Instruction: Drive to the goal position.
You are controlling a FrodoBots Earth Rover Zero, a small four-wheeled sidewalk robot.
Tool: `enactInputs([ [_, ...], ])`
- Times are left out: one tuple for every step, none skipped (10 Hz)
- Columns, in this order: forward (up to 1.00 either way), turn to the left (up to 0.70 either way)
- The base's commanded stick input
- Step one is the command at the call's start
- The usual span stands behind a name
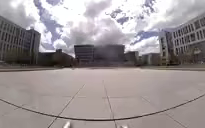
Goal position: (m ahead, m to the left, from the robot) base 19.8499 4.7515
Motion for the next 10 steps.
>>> enactInputs([
  [0.70,0.00],
  [0.70,0.00],
  [0.70,0.00],
  [0.70,0.00],
  [0.70,0.00],
  [0.70,0.00],
  [0.70,0.00],
  [0.70,0.00],
  [0.70,0.00],
  [0.70,0.00],
])
